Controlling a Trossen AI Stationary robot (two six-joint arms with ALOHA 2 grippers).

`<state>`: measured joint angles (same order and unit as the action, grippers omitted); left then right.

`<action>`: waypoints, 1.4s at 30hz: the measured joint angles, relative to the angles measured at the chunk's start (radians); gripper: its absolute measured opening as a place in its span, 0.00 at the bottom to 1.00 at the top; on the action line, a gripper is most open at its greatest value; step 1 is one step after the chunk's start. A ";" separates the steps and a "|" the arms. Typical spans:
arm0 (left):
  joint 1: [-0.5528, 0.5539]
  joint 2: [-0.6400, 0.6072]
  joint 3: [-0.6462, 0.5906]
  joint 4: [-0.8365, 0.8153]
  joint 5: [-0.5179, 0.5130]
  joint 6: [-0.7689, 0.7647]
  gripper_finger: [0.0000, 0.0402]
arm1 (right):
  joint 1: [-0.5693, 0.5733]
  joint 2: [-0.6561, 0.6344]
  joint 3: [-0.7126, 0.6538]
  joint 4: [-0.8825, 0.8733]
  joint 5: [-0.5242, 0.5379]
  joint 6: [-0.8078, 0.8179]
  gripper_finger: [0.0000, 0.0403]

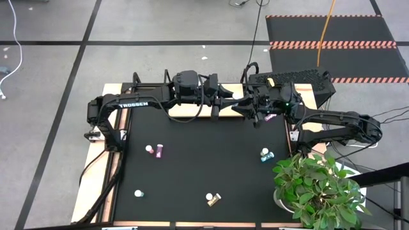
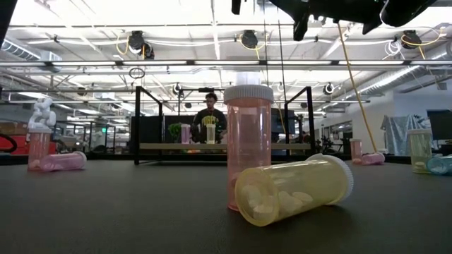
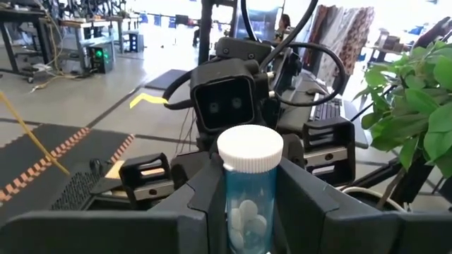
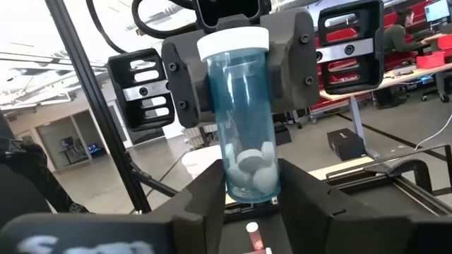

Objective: Pick and place medicine bottles onto shelf by color
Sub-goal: Put the left blue pill bottle on the shelf

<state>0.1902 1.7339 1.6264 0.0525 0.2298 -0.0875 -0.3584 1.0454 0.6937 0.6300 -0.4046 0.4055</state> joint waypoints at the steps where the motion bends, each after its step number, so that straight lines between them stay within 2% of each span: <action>1: 0.000 0.000 0.000 -0.008 -0.004 0.000 0.27 | 0.000 0.000 0.000 -0.003 0.000 -0.002 0.25; 6: -0.004 -0.003 0.000 -0.040 -0.093 -0.063 0.32 | 0.000 0.001 0.000 -0.014 0.010 -0.026 0.25; 11: -0.003 -0.002 0.000 -0.099 -0.100 -0.073 0.50 | 0.000 -0.001 0.000 -0.042 0.013 -0.068 0.26; 16: 0.003 -0.031 -0.001 -0.175 -0.101 -0.066 0.71 | 0.000 -0.001 0.000 -0.149 0.044 -0.169 0.25; 20: 0.002 -0.047 0.000 -0.203 -0.099 -0.030 0.80 | 0.000 0.000 0.000 -0.274 0.071 -0.248 0.26; 23: -0.005 -0.053 -0.001 -0.243 -0.063 -0.005 0.82 | 0.000 0.000 0.000 -0.332 0.070 -0.295 0.26; 27: -0.013 -0.054 -0.001 -0.330 -0.058 0.020 0.79 | 0.000 0.000 0.000 -0.350 0.065 -0.324 0.26; 34: -0.014 -0.053 -0.001 -0.335 -0.105 0.039 0.72 | 0.018 0.000 0.000 -0.351 0.067 -0.376 0.26; 42: -0.018 -0.053 -0.001 -0.343 -0.104 0.041 0.71 | 0.059 0.000 0.000 -0.352 0.099 -0.392 0.26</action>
<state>0.1725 1.6810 1.6257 -0.2904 0.1261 -0.0467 -0.2989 1.0454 0.6937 0.2783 -0.3055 0.0139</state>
